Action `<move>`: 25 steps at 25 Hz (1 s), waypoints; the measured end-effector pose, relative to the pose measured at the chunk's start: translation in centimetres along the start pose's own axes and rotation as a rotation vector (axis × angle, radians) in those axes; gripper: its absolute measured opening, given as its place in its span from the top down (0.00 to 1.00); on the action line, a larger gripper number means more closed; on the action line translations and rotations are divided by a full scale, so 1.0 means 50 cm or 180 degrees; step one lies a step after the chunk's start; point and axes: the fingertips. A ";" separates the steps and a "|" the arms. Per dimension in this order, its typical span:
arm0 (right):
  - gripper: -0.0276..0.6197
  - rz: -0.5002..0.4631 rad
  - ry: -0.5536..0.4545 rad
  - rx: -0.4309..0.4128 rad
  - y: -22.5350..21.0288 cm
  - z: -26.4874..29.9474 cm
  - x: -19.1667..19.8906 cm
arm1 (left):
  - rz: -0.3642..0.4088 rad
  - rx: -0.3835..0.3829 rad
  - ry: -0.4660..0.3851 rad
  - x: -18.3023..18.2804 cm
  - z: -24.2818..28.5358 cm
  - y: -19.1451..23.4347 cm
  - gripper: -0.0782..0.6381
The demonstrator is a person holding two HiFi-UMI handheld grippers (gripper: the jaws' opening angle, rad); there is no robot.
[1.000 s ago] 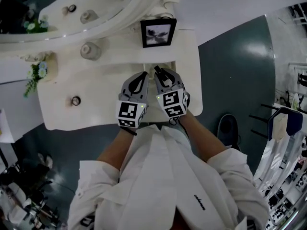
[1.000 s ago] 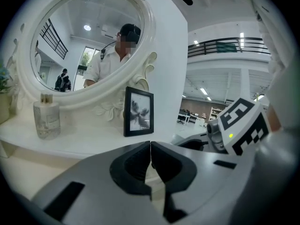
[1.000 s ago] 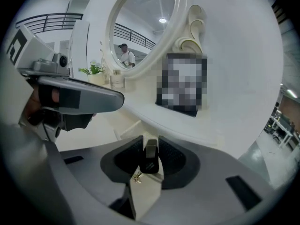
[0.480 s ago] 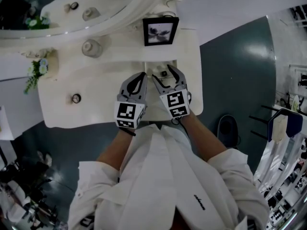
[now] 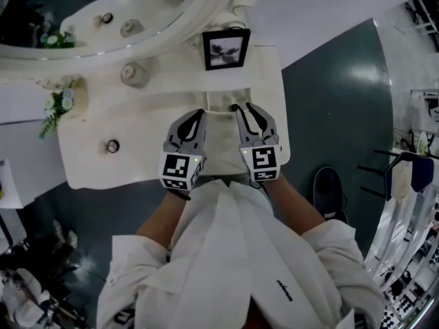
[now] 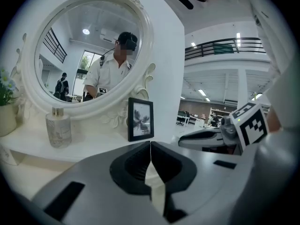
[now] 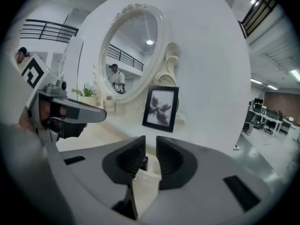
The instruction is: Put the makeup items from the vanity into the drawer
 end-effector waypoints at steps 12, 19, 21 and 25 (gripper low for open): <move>0.93 0.0500 -0.0578 0.0043 -0.008 -0.152 -0.104 | 0.0119 -0.0219 -0.0129 -0.045 -0.140 0.038 0.85; 0.93 0.0515 -0.0757 0.0103 0.000 -0.220 -0.140 | 0.0236 -0.0519 -0.0158 -0.064 -0.224 0.109 0.85; 0.93 0.0530 -0.0787 0.0120 0.002 -0.233 -0.145 | 0.0241 -0.0609 -0.0177 -0.070 -0.247 0.128 0.85; 0.93 0.0539 -0.0843 0.0130 0.012 -0.255 -0.161 | 0.0236 -0.0758 -0.0255 -0.088 -0.284 0.157 0.85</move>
Point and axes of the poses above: the fingertips, and each gripper's own axes: z forward along the fingers, y to its left, x out of its underside, and after that the axes turned 15 degrees about z, right-handed
